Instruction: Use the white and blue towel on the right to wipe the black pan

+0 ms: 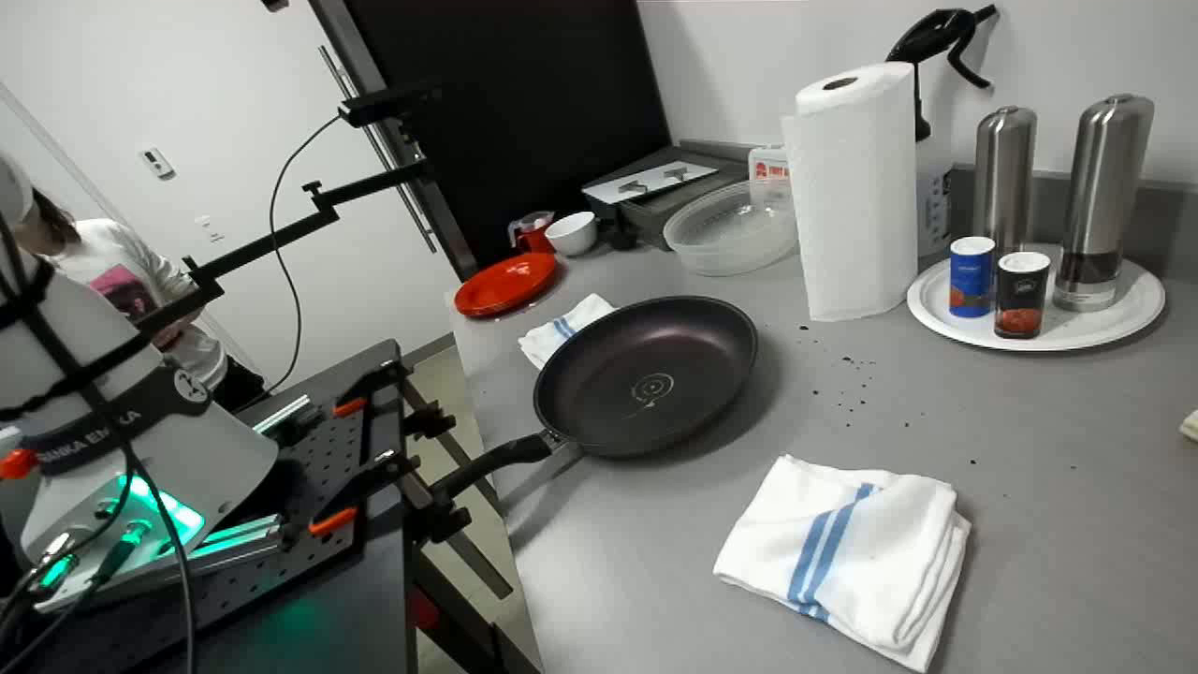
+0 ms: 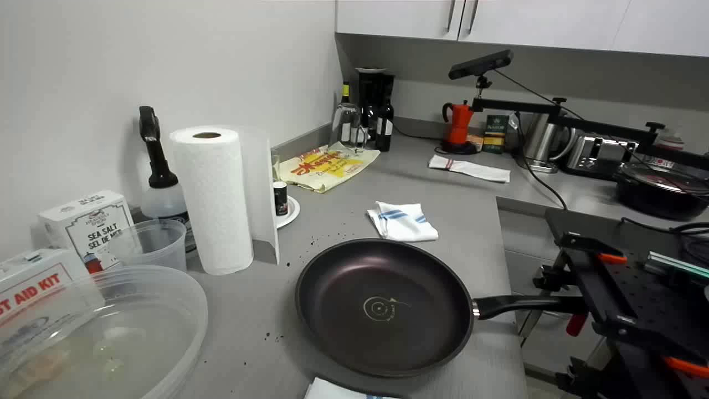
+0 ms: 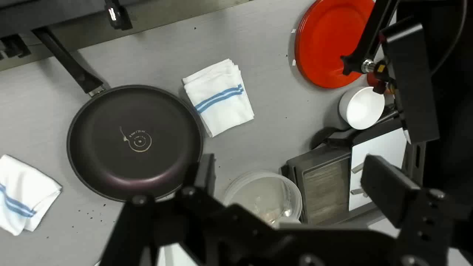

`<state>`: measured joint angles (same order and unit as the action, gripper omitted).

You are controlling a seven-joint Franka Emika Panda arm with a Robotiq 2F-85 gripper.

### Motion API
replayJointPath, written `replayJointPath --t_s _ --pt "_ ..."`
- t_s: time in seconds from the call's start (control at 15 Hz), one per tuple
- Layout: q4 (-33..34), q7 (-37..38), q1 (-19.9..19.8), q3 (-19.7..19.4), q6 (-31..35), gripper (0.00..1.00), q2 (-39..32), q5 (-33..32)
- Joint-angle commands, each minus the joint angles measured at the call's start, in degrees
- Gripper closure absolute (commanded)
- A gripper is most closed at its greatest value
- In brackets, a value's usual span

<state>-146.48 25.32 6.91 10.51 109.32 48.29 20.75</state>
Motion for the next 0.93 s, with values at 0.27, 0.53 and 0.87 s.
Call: replayJointPath --t_s 0.27,0.53,0.87 --pt "-1.8 -0.4 -2.9 0.7 2.8 0.0 -2.1 0.3" --pt "-4.8 -0.9 -6.4 -0.3 10.2 0.0 -6.6 -1.3" --pt "-7.2 -0.5 -13.0 -2.4 23.4 0.0 -15.9 -7.2"
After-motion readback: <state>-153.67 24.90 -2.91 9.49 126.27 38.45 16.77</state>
